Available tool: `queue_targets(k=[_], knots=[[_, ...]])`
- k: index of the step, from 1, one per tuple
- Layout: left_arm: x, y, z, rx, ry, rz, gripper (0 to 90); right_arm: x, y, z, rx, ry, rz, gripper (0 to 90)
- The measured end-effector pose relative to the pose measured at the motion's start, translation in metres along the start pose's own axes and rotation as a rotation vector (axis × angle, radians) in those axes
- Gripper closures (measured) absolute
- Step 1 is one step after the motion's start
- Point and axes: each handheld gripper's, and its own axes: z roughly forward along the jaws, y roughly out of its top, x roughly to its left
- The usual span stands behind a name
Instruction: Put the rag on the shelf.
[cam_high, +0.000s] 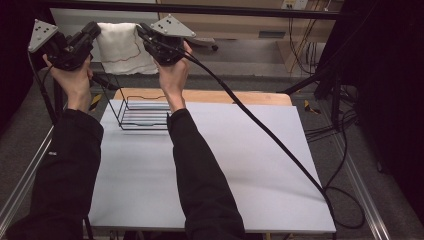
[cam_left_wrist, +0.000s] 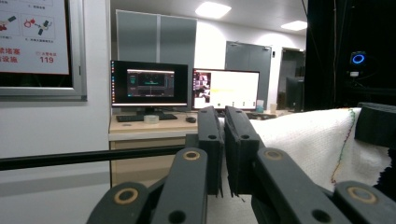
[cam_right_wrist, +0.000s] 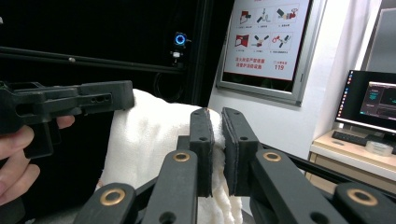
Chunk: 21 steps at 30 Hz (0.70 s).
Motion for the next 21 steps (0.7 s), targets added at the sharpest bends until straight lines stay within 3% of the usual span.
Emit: queue_targets(k=[10, 14, 21], knots=[[0.009, -0.006, 0.008, 0.025, 0.02, 0.0, 85.4, -0.004, -0.002, 0.014, 0.025, 0.003, 0.021, 83.2], [0.012, -0.006, 0.009, 0.014, 0.03, -0.003, 85.4, -0.002, 0.003, 0.018, 0.025, 0.008, -0.002, 83.3], [0.015, -0.009, 0.013, 0.058, 0.037, 0.011, 85.4, -0.004, -0.007, 0.023, 0.05, 0.009, 0.002, 83.2]])
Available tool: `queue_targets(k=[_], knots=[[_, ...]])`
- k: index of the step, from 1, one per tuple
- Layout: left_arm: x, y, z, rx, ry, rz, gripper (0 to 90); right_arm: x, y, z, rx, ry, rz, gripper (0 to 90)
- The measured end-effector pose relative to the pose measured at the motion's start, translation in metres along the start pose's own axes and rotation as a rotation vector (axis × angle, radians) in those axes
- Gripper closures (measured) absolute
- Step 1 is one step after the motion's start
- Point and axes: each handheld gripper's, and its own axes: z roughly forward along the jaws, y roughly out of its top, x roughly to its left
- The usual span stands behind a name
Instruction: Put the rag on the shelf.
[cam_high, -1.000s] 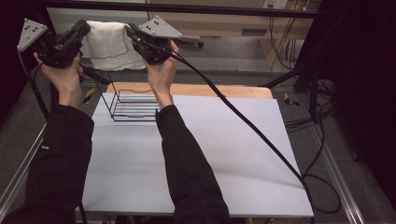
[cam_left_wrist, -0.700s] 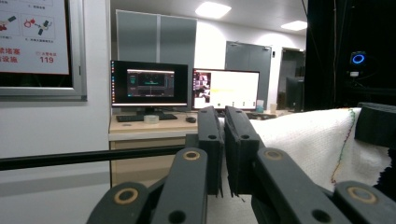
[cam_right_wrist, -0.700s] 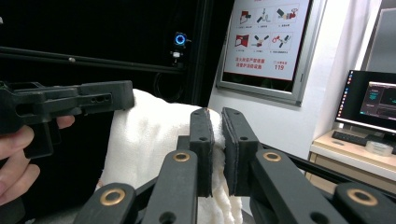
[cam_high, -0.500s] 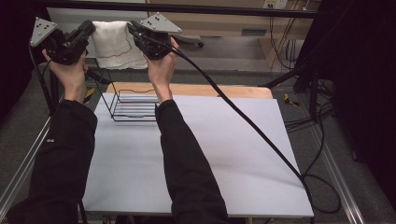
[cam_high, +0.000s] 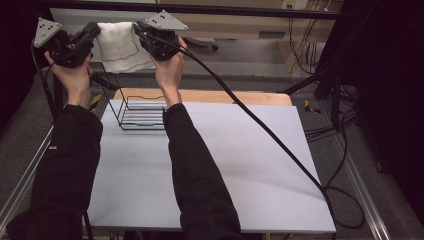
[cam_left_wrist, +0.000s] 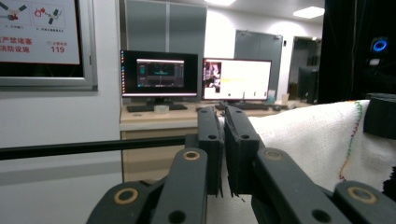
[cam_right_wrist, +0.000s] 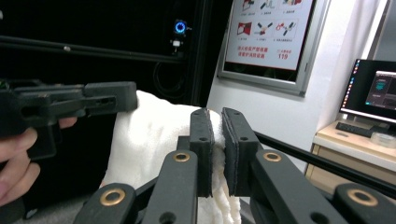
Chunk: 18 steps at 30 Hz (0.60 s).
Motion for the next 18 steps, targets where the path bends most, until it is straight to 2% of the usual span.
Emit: queue_targets(k=[2, 6, 15, 18], knots=[[0.001, -0.001, 0.001, 0.01, -0.002, 0.002, 85.4, 0.0, -0.005, 0.0, 0.009, 0.002, 0.002, 83.2], [-0.002, -0.002, 0.001, 0.019, -0.01, 0.012, 85.4, -0.004, -0.013, 0.001, 0.021, 0.001, 0.034, 83.2], [-0.005, -0.007, 0.005, 0.067, -0.021, 0.032, 85.3, -0.004, -0.026, -0.002, 0.053, 0.0, 0.026, 83.1], [-0.006, -0.008, 0.007, 0.071, -0.03, 0.023, 85.4, -0.006, -0.03, -0.003, 0.051, 0.0, 0.037, 83.1]])
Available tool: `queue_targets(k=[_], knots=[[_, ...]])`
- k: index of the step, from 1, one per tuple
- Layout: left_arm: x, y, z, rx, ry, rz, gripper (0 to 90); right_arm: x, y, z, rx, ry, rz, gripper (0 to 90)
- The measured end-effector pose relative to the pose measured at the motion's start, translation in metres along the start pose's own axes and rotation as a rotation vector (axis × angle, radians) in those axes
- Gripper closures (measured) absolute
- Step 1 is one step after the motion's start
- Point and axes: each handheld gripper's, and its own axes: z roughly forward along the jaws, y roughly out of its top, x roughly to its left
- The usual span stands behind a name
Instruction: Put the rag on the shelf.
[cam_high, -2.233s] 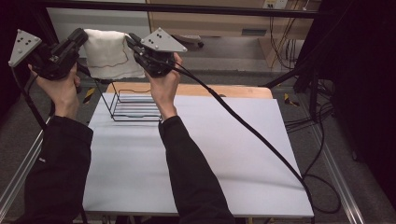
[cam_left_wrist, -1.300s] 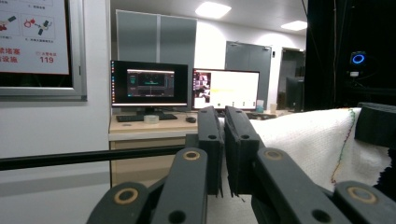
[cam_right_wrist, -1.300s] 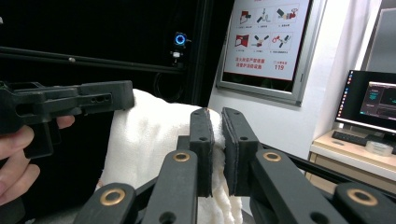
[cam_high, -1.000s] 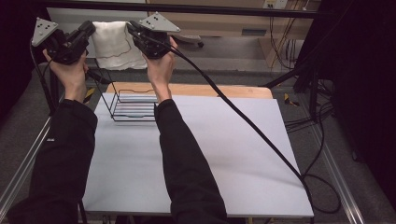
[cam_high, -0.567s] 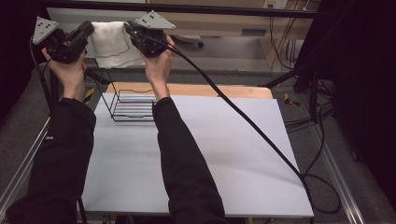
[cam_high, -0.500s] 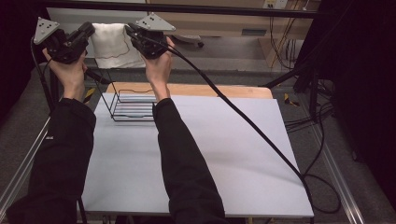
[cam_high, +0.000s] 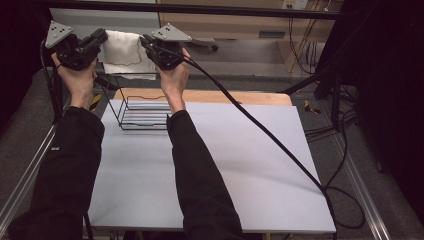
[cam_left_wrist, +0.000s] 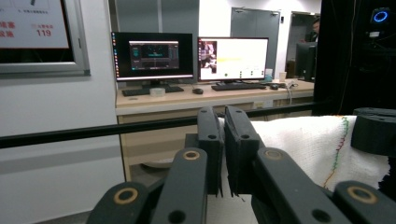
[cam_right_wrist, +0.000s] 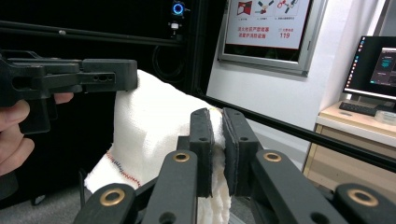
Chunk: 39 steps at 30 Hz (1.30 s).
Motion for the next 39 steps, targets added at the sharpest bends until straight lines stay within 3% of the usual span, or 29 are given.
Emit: queue_targets(k=[4, 8, 11, 15, 17, 22, 29, 39], knots=[[-0.001, -0.002, 0.004, 0.013, 0.009, 0.013, 85.4, -0.003, -0.002, -0.001, 0.011, -0.002, 0.0, 83.1], [0.002, -0.007, 0.008, 0.038, 0.0, 0.0, 85.3, -0.003, -0.004, 0.0, 0.018, -0.001, -0.009, 83.1], [0.003, -0.007, 0.006, 0.045, -0.01, -0.003, 85.4, -0.002, -0.006, 0.0, 0.021, 0.003, -0.021, 83.0], [0.006, -0.007, -0.001, 0.033, -0.015, -0.02, 85.4, -0.001, -0.009, 0.002, 0.023, 0.016, -0.002, 83.0], [0.006, -0.009, -0.001, 0.061, -0.005, 0.005, 85.4, 0.001, -0.011, 0.003, 0.032, 0.02, -0.006, 83.0], [0.004, -0.013, -0.001, 0.089, -0.035, -0.017, 85.4, 0.001, -0.015, 0.002, 0.044, 0.02, -0.005, 83.0], [0.001, -0.022, -0.009, 0.067, -0.037, -0.009, 85.4, -0.001, -0.019, -0.004, 0.046, 0.034, 0.002, 83.0], [0.002, -0.034, -0.039, 0.019, -0.064, -0.018, 85.3, 0.012, -0.024, -0.015, 0.038, 0.077, -0.017, 82.7]])
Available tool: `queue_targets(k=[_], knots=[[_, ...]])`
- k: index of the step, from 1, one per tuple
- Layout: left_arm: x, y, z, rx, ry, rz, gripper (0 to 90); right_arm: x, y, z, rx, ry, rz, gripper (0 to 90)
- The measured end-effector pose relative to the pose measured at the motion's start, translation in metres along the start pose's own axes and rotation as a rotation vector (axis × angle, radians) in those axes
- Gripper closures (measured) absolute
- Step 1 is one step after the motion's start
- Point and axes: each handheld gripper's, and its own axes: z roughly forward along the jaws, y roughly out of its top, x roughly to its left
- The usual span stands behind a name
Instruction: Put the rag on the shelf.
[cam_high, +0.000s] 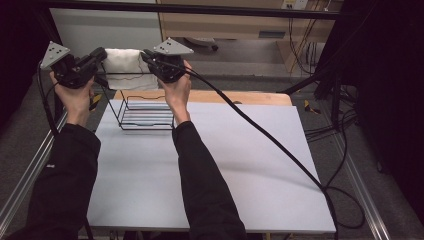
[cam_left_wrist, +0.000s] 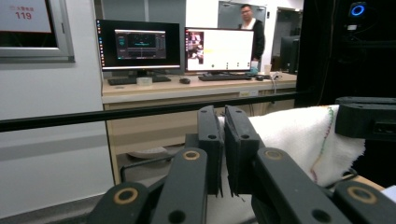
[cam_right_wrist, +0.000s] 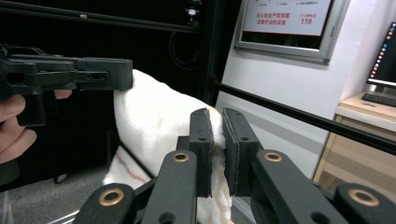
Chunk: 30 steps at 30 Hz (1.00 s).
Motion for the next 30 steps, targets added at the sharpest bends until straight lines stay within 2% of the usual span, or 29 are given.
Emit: queue_targets(k=[4, 14, 23, 30], knots=[[-0.001, -0.008, -0.01, -0.005, -0.015, -0.016, 85.3, 0.006, -0.001, -0.005, 0.008, 0.012, -0.005, 82.4], [-0.004, -0.018, -0.027, 0.002, -0.028, -0.016, 85.3, 0.021, -0.007, -0.013, 0.029, 0.03, -0.018, 81.7], [-0.008, -0.021, -0.035, 0.032, -0.04, -0.008, 84.9, 0.026, -0.013, -0.021, 0.05, 0.051, -0.005, 79.8], [-0.008, -0.027, -0.04, 0.063, -0.042, -0.013, 84.7, 0.032, -0.017, -0.025, 0.094, 0.068, -0.006, 76.6]])
